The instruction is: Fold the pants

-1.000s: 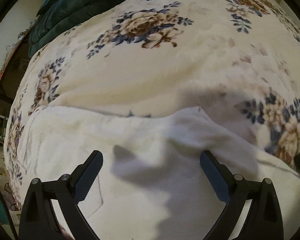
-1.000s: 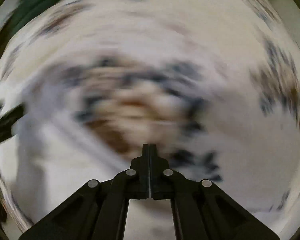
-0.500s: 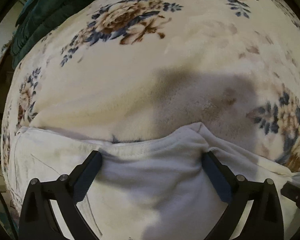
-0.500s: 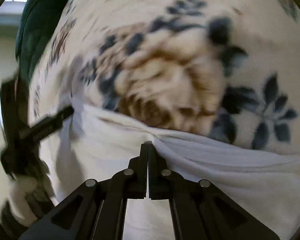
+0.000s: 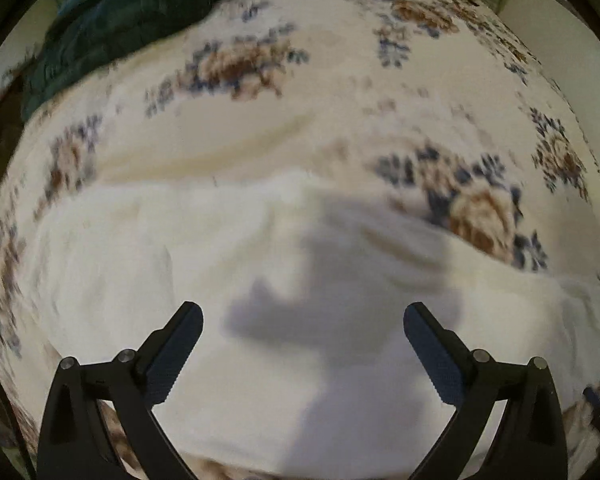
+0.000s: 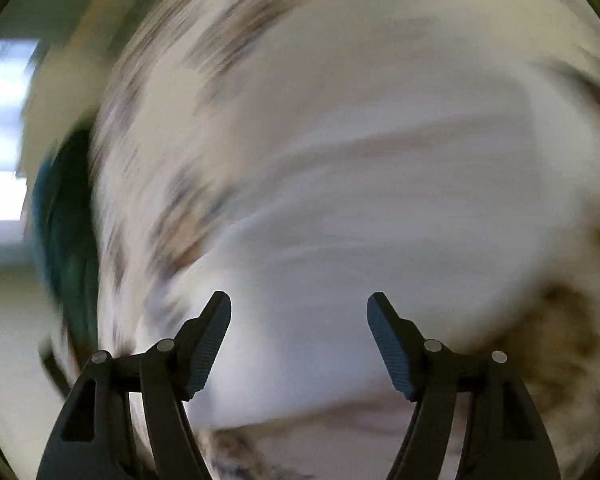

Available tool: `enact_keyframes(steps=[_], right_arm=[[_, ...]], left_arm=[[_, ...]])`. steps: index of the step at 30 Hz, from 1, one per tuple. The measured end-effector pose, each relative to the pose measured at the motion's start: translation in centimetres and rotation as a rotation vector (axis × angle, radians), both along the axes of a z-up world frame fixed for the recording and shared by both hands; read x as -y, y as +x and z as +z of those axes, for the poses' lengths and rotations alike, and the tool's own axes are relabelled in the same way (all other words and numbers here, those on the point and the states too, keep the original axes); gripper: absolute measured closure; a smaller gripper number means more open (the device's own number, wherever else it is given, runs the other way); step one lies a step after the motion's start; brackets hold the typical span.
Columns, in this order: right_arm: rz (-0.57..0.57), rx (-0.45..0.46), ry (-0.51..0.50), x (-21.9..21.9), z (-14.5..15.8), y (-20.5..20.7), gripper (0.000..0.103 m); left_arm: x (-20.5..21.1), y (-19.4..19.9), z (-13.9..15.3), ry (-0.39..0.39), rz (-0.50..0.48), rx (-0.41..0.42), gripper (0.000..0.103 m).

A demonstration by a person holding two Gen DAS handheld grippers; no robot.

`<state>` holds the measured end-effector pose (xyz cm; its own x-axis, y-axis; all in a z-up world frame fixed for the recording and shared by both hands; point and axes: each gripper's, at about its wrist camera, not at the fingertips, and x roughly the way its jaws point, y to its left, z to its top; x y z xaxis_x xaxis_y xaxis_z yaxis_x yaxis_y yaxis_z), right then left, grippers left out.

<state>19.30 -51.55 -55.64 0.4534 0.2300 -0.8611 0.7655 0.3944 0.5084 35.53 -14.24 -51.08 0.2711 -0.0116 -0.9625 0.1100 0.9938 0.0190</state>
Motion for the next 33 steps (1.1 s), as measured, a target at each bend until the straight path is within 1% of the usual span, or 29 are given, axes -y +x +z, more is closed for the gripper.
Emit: enact_keyframes(steps=[2,4,5,7,8,9,10,12,13,14,15,16,17,18,19,20,21,22,23,24,25,26,28,29,30,31,33], right_arm=[[-0.227,0.001,-0.008,4.3,-1.3,-6.6,0.030],[-0.320,0.028,0.009,7.6,-3.7,-10.2,0.030],[-0.348,0.108,0.050,8.8,-5.5,-11.0,0.030],[-0.367,0.223,0.120,10.4,-8.3,-11.2,0.029],[-0.368,0.270,0.127,10.7,-8.7,-10.8,0.029],[-0.356,0.305,0.121,11.0,-8.6,-10.3,0.029],[-0.345,0.316,0.115,11.0,-8.6,-9.7,0.030],[-0.321,0.366,0.132,10.6,-8.1,-8.1,0.037],[-0.278,0.389,0.125,10.4,-7.5,-6.8,0.055],[-0.247,0.377,0.103,10.6,-7.1,-6.1,0.096],[-0.231,0.353,0.078,10.1,-7.0,-5.0,0.095],[-0.234,0.308,0.034,10.2,-6.8,-4.7,0.095],[-0.269,0.268,0.031,10.8,-7.1,-5.3,0.097],[-0.322,0.253,0.020,11.6,-7.1,-6.3,0.097],[-0.366,0.250,0.036,12.2,-7.6,-7.3,0.097],[-0.393,0.278,0.087,12.5,-8.5,-8.0,0.097],[-0.384,0.298,0.110,12.4,-8.9,-8.0,0.097],[-0.361,0.344,0.152,12.1,-9.5,-7.7,0.095],[-0.346,0.397,0.197,11.9,-9.8,-7.5,0.092],[-0.338,0.421,0.229,11.8,-10.2,-7.3,0.088],[-0.324,0.431,0.256,11.8,-10.8,-6.7,0.073],[-0.298,0.442,0.268,11.6,-11.3,-5.9,0.069],[-0.273,0.444,0.224,11.3,-11.4,-4.5,0.070],[-0.268,0.436,0.191,11.2,-11.1,-3.8,0.083],[-0.272,0.435,0.177,11.1,-11.2,-3.2,0.090],[-0.279,0.449,0.160,11.0,-10.6,-3.1,0.091],[-0.265,0.461,0.069,10.0,-7.8,-2.6,0.092]], left_arm=[[0.3,-0.6,-1.6,-0.012,0.016,-0.050,0.000],[0.8,-0.8,-3.4,-0.008,0.026,-0.083,0.000],[1.0,-0.9,-3.9,-0.002,0.023,-0.093,0.000],[1.7,-1.1,-5.2,0.020,0.014,-0.109,0.000],[2.0,-1.1,-5.5,0.029,0.010,-0.110,0.000],[2.3,-1.2,-5.7,0.041,0.004,-0.110,0.000],[2.6,-1.2,-5.8,0.051,0.000,-0.107,0.000],[3.0,-1.1,-6.0,0.063,-0.001,-0.101,0.000],[3.1,-1.1,-6.0,0.071,0.000,-0.099,0.000],[3.2,-1.1,-6.0,0.078,0.001,-0.096,0.000],[3.3,-1.1,-6.0,0.088,0.002,-0.094,0.000],[3.4,-1.1,-6.0,0.100,0.003,-0.091,0.000],[3.3,-1.1,-6.0,0.108,0.005,-0.091,0.000],[3.2,-1.1,-6.0,0.107,0.012,-0.093,0.000],[3.1,-1.0,-6.0,0.106,0.019,-0.095,0.000],[3.0,-1.0,-5.9,0.106,0.024,-0.096,0.000],[2.9,-1.0,-6.0,0.105,0.026,-0.097,0.000],[2.8,-0.9,-6.0,0.102,0.028,-0.097,0.000],[2.9,-0.8,-6.1,0.101,0.028,-0.097,0.000],[3.0,-0.7,-6.1,0.098,0.027,-0.097,0.000],[3.1,-0.5,-6.0,0.096,0.024,-0.094,0.000],[3.3,-0.4,-5.9,0.096,0.020,-0.091,0.000],[3.4,-0.4,-5.7,0.094,0.013,-0.085,0.000],[3.4,-0.9,-5.6,0.092,0.012,-0.082,0.000],[3.5,-1.0,-5.4,0.086,0.009,-0.080,0.000],[3.5,-1.0,-5.2,0.079,0.005,-0.079,0.000],[3.4,-1.1,-4.5,0.067,-0.001,-0.070,0.000]])
